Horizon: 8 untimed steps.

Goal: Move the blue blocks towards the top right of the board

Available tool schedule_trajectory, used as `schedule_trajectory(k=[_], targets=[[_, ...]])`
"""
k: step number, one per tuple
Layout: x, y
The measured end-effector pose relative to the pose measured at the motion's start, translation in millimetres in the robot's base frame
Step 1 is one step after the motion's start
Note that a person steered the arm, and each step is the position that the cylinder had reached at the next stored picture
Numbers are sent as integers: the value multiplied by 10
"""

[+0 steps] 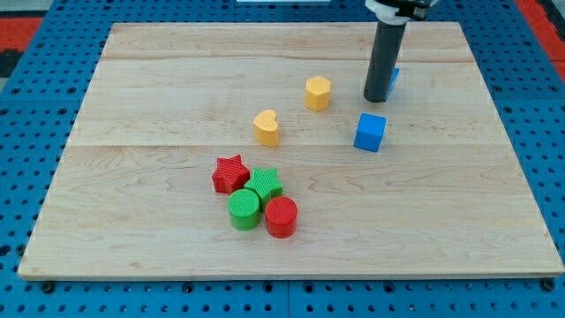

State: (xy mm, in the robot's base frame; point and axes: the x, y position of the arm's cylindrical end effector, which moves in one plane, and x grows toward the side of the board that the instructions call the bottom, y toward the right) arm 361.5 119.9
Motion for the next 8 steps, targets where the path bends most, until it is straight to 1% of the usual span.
schedule_trajectory(k=[1, 3, 4, 5, 6, 7, 8], targets=[[734, -201], [1536, -708], [1530, 58], [1124, 150], [734, 125], [551, 37], [448, -266]])
